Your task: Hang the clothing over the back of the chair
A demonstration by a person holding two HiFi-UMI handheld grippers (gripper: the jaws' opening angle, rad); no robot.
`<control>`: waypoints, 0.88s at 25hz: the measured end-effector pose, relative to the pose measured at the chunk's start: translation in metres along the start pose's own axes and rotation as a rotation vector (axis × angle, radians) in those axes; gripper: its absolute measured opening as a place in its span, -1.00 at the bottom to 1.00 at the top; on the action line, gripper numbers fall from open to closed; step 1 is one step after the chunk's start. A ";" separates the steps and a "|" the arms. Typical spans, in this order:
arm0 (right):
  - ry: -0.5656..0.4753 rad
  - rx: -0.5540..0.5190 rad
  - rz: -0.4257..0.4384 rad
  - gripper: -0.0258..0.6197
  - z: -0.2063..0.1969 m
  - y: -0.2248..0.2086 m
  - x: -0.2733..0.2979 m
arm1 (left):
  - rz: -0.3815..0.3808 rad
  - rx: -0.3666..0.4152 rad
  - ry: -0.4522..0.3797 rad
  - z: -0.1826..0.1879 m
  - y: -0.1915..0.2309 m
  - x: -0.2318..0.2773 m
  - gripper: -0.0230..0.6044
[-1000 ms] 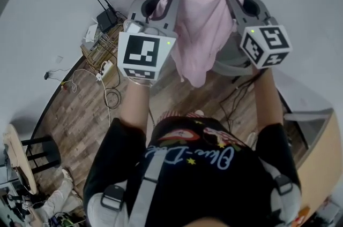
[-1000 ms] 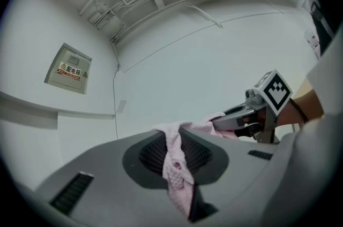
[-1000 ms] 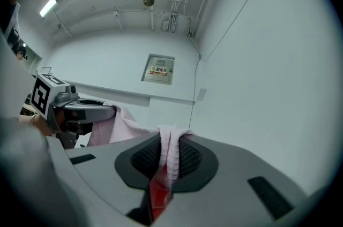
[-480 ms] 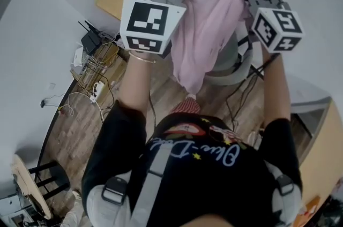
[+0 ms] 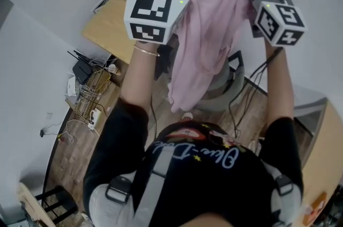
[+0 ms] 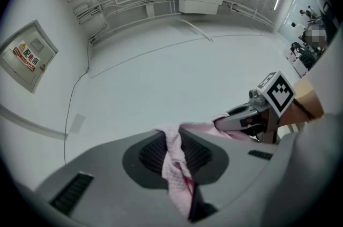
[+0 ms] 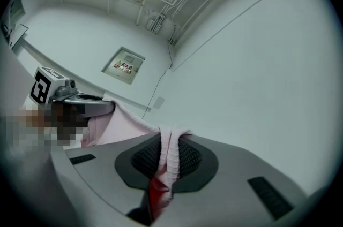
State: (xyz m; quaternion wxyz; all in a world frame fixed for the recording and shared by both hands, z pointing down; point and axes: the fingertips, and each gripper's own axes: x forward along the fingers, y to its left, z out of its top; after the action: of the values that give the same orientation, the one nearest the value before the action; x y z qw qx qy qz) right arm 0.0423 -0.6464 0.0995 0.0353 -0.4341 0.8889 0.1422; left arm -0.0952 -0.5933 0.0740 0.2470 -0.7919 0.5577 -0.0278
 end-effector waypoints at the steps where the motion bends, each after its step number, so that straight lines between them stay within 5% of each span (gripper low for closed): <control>1: -0.006 -0.008 -0.010 -0.82 0.004 -0.006 0.004 | -0.001 0.004 -0.008 0.003 0.002 0.008 -0.77; 8: -0.035 -0.033 -0.031 -0.82 0.013 -0.025 -0.002 | -0.021 -0.007 -0.051 0.010 -0.009 0.022 -0.77; 22: 0.237 0.094 0.043 -0.82 -0.124 0.016 -0.093 | -0.118 -0.183 0.187 -0.107 -0.114 -0.055 -0.77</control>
State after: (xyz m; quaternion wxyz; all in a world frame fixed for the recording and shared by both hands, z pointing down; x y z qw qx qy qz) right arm 0.0947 -0.6017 0.2392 -0.0530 -0.4267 0.9015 0.0488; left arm -0.0513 -0.5532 0.2284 0.1186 -0.8364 0.5312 -0.0650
